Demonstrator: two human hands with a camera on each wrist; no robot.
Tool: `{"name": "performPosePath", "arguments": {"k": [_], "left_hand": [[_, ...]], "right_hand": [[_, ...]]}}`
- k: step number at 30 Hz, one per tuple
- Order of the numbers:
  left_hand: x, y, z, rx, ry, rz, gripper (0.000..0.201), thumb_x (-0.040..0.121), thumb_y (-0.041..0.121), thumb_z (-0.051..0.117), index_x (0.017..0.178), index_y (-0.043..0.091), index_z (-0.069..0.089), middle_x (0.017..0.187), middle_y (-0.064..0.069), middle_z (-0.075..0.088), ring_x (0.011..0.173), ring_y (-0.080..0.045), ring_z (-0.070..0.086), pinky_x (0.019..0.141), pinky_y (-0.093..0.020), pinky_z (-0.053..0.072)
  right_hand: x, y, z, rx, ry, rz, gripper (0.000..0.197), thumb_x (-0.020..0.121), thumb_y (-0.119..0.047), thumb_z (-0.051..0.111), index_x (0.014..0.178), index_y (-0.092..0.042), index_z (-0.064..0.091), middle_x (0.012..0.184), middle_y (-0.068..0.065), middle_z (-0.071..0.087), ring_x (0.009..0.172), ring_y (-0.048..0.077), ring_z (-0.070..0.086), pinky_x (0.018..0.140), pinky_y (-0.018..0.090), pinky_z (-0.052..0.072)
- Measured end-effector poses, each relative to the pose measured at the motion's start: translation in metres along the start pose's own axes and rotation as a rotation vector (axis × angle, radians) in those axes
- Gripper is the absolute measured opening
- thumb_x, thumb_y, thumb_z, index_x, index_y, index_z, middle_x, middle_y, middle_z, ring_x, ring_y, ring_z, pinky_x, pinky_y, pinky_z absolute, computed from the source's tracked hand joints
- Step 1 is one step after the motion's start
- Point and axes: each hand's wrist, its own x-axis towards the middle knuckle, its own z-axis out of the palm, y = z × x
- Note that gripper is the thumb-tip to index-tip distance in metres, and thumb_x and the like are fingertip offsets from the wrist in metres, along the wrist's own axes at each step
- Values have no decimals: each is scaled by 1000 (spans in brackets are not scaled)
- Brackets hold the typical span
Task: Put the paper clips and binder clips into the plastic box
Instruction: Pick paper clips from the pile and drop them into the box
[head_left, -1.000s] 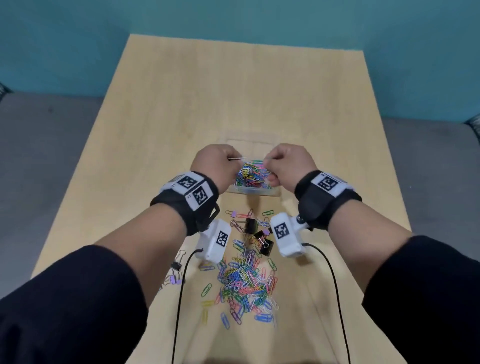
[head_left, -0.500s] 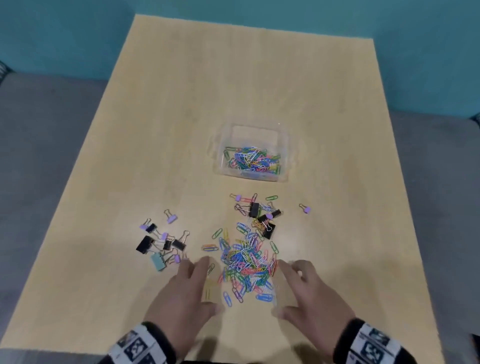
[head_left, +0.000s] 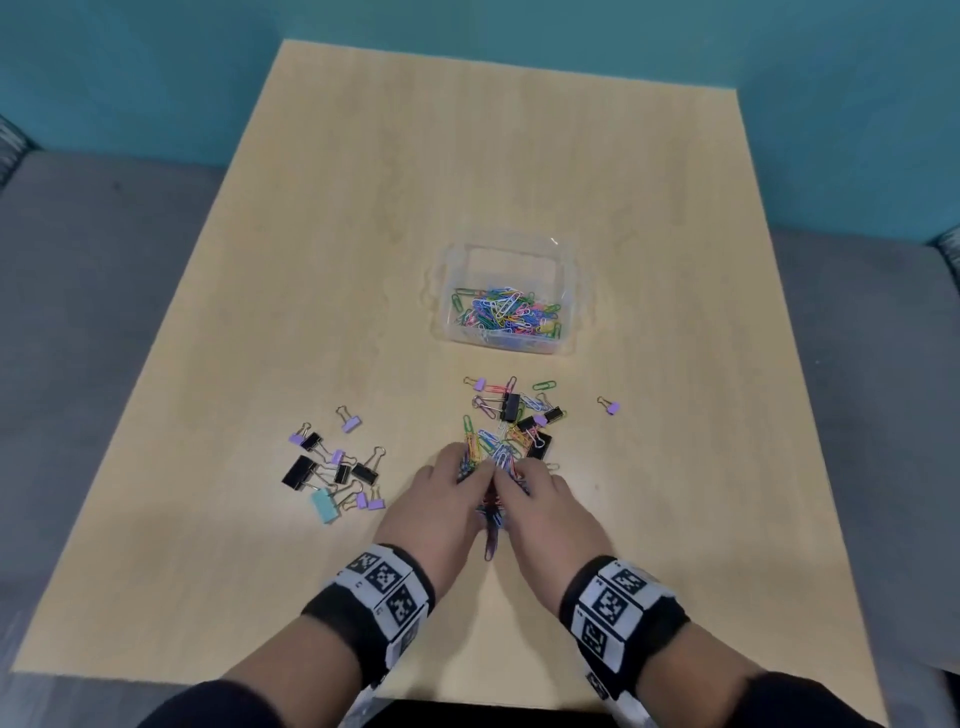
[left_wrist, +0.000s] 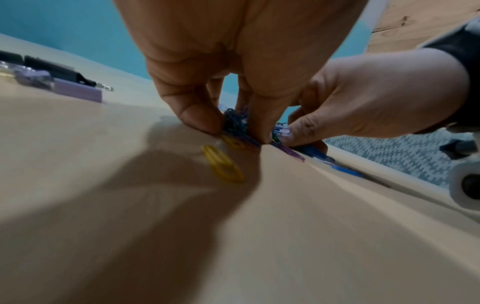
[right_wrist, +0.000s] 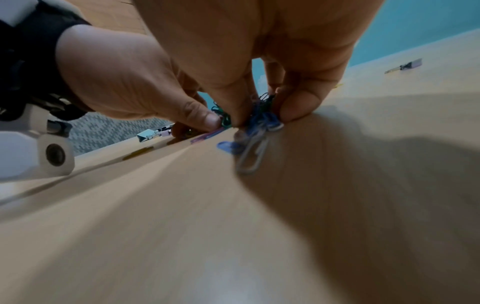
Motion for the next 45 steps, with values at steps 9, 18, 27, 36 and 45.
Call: {"name": "performPosePath", "arguments": {"k": [9, 18, 27, 36, 45], "left_hand": [[6, -7, 4, 127, 66, 56, 29, 71, 7, 65, 91, 24, 52, 88, 2, 40, 63, -18, 34, 46, -33, 39], [-1, -9, -12, 56, 62, 67, 14, 75, 13, 72, 78, 19, 60, 70, 5, 44, 53, -17, 45, 44, -29, 36], [-3, -11, -43, -455, 34, -43, 13, 88, 23, 61, 92, 29, 71, 77, 12, 62, 70, 0, 56, 67, -21, 45], [82, -1, -113, -912, 150, -186, 17, 83, 2, 65, 75, 16, 68, 58, -1, 61, 50, -13, 53, 45, -24, 47], [155, 7, -127, -336, 251, -88, 30, 89, 24, 58, 118, 20, 64, 103, -6, 67, 89, -25, 62, 80, -30, 47]], "right_hand": [[9, 10, -8, -28, 4, -80, 47, 49, 9, 67, 86, -14, 49, 88, 7, 46, 61, 22, 32, 44, 29, 20], [3, 16, -17, 59, 40, -15, 12, 88, -15, 59, 85, -17, 47, 81, -5, 36, 53, 16, 32, 47, 27, 23], [-2, 30, -50, 644, -84, 113, 4, 87, -24, 60, 85, -27, 62, 72, -7, 60, 63, 13, 56, 61, 29, 47], [79, 45, -129, 1015, 167, 174, 4, 86, -3, 63, 83, -5, 64, 51, 6, 55, 41, 16, 51, 44, 27, 47], [143, 46, -158, 375, 218, 125, 32, 90, -32, 57, 117, -17, 60, 102, 8, 65, 86, 28, 64, 81, 39, 53]]}}
